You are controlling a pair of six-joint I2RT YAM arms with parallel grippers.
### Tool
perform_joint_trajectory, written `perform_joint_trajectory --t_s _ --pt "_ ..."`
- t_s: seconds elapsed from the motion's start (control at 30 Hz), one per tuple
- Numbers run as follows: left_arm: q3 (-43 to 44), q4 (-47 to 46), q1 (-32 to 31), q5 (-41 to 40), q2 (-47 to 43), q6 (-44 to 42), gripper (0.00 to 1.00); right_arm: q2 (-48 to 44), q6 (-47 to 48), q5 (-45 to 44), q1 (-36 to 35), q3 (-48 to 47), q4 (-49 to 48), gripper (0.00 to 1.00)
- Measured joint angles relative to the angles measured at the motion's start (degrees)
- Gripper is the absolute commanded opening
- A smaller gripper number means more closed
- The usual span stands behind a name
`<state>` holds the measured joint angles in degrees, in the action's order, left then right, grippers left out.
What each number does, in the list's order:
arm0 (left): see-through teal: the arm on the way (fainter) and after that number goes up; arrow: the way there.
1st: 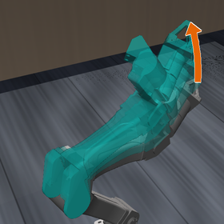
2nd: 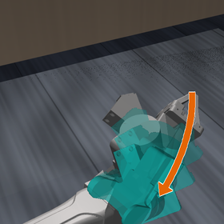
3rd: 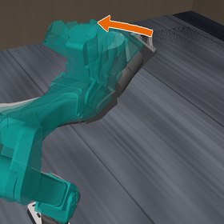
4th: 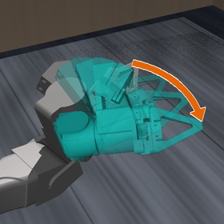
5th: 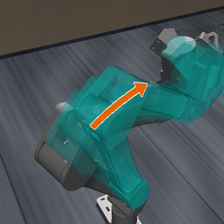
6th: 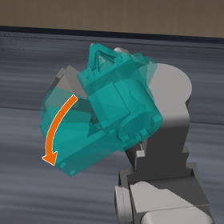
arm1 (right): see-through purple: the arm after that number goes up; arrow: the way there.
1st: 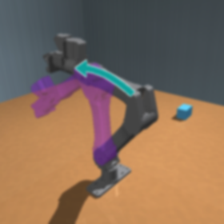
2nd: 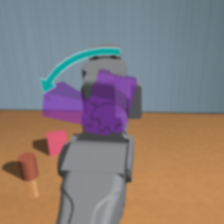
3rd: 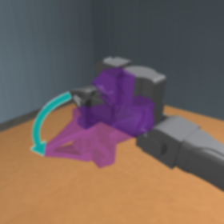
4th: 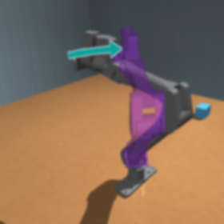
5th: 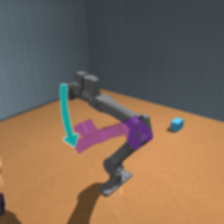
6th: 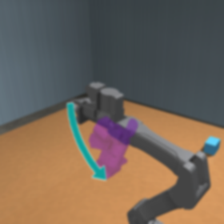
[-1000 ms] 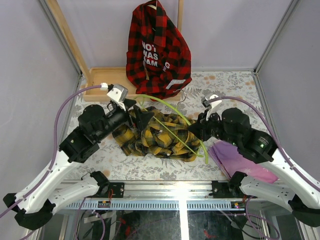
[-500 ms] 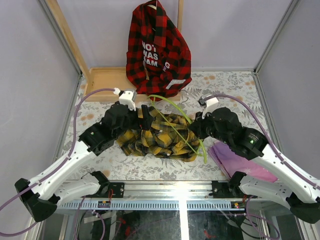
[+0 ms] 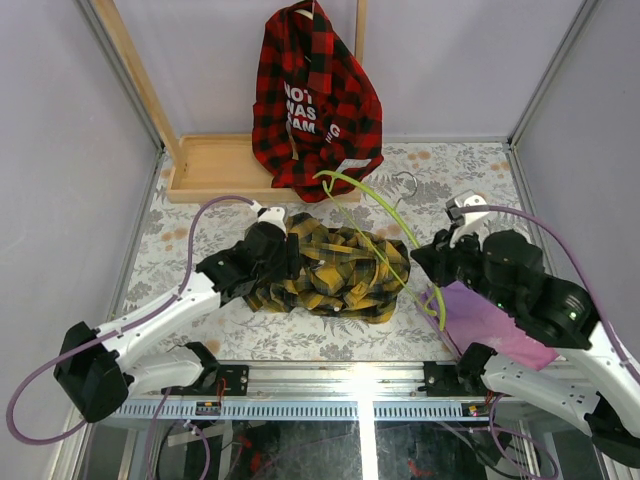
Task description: Place the shirt on the hanger
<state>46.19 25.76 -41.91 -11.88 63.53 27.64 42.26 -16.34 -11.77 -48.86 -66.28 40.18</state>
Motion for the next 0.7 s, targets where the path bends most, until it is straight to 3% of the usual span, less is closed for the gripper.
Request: perform_joint_trajectory --t_s 0.43,0.57,0.7 --pt "-1.1 -0.3 0.0 -0.2 2.9 1.2 0.09 -2.4 5.2 5.3 0.0 -8.4 13.4 0.0" --pt "-1.2 -0.3 0.0 -1.2 2.7 1.2 0.0 -1.9 6.3 8.1 0.0 -13.4 17.5 0.0" --pt "-0.9 0.0 0.0 -2.1 2.2 0.9 0.0 -0.9 7.4 11.1 0.0 -18.8 21.3 0.0"
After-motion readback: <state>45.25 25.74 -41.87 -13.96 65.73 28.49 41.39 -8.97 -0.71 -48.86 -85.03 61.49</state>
